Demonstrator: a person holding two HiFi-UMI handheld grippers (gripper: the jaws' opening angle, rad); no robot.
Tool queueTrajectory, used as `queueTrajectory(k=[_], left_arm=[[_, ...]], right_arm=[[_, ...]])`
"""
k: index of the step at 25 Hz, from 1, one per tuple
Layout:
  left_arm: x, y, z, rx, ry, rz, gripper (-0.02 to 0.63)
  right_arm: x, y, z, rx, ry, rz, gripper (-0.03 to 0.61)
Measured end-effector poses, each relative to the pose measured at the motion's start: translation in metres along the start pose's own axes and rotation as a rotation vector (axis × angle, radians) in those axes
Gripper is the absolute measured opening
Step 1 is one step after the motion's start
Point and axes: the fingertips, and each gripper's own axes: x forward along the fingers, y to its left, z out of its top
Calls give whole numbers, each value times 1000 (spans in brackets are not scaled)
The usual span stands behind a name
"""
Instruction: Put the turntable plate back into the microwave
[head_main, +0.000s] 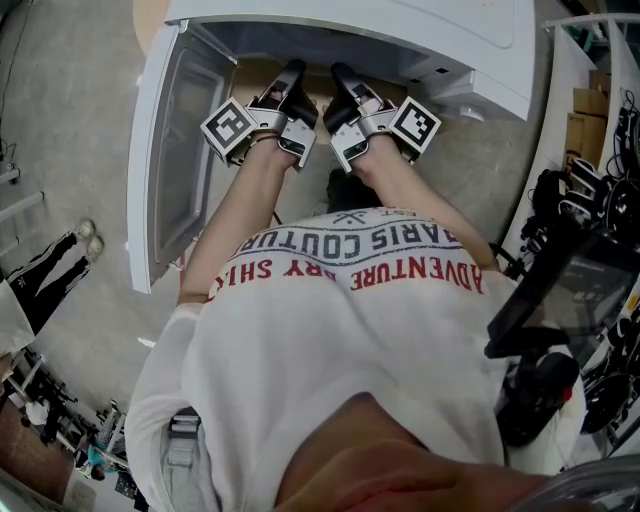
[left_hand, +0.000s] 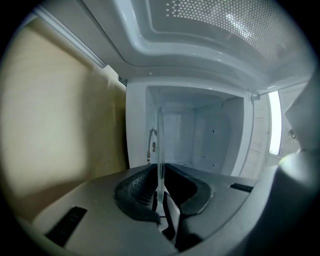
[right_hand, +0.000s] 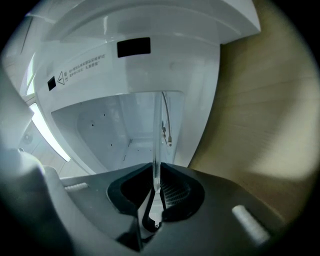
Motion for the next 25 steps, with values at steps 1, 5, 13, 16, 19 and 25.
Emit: queueTrajectory(k=[1, 5, 13, 16, 19, 25], left_arm=[[2, 1, 1, 5, 1, 4, 41], [8, 10, 9, 24, -5, 25, 40], [17, 6, 19, 30, -20, 20, 38], [20, 2, 22, 46, -21, 18, 38], [22, 1, 23, 58, -23, 30, 38], [20, 1, 23, 45, -26, 33, 39]], right_arm=[[1, -1, 1, 2, -2, -6, 37], [7, -4, 4, 12, 3, -15, 37], [14, 0, 2, 24, 24, 14, 37], [17, 5, -1, 31, 41, 35, 38], [18, 4, -5, 30, 57, 33, 37], [19, -1, -10, 29, 67, 1, 25]])
